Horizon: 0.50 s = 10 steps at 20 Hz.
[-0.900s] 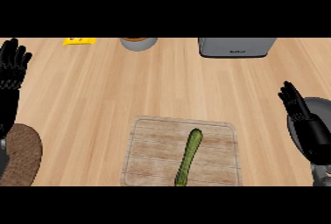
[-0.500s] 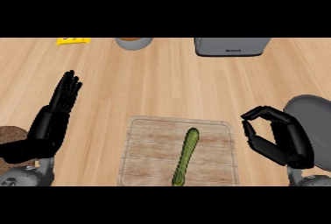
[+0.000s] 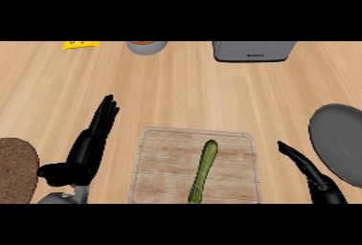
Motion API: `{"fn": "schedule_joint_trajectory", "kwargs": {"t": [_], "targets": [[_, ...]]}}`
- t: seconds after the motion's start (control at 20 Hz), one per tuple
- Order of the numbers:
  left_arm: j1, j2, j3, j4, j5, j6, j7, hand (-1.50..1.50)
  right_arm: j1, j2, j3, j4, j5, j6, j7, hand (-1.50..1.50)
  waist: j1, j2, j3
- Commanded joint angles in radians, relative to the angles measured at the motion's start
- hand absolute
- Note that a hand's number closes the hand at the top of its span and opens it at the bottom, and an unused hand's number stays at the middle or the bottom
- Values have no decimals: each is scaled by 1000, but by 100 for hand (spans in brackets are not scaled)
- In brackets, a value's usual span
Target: Pick the squash from the cutting board and place it in the pan
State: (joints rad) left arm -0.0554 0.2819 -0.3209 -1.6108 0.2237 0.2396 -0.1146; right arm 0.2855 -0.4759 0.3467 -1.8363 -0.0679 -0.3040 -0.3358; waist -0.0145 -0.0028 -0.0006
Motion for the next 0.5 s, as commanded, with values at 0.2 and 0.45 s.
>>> {"fn": "schedule_joint_trajectory", "kwargs": {"t": [0.2, 0.45], "targets": [[-12, -38, -1, 24, -25, -11, -11, 0, -74, -139, 41, -199, 194, 33, 351, -150, 17, 2, -1], [-20, -33, 12, 47, -7, -54, -25, 0, -258, -135, 141, -158, 300, 130, 640, -150, 36, 5, -2]]}}
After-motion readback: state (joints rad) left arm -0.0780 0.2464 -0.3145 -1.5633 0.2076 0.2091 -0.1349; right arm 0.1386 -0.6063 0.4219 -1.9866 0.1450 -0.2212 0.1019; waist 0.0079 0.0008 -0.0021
